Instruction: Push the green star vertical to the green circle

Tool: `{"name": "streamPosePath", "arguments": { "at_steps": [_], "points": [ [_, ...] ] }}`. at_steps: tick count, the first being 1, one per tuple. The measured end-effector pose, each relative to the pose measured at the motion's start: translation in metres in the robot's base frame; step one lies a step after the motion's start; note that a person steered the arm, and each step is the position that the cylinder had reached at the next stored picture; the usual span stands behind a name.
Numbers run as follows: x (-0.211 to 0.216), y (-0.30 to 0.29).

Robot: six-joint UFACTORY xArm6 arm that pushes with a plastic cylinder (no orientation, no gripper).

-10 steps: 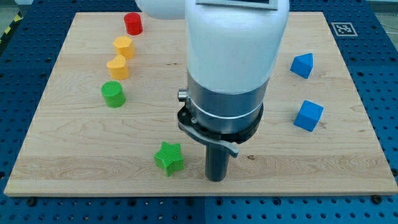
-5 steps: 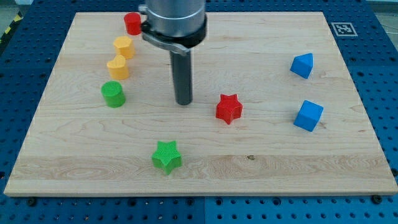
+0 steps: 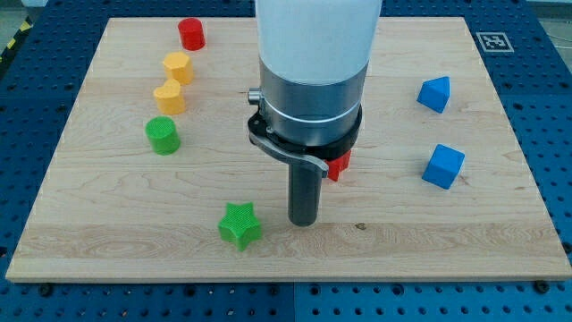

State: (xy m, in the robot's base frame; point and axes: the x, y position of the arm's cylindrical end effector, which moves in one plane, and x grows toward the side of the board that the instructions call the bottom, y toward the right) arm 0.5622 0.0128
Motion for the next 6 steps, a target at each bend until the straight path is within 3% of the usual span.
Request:
{"name": "streamPosePath", "arguments": {
  "at_steps": [3, 4, 6],
  "points": [
    [0.009, -0.045],
    [0.051, -0.046],
    [0.056, -0.039]
  ]
}}
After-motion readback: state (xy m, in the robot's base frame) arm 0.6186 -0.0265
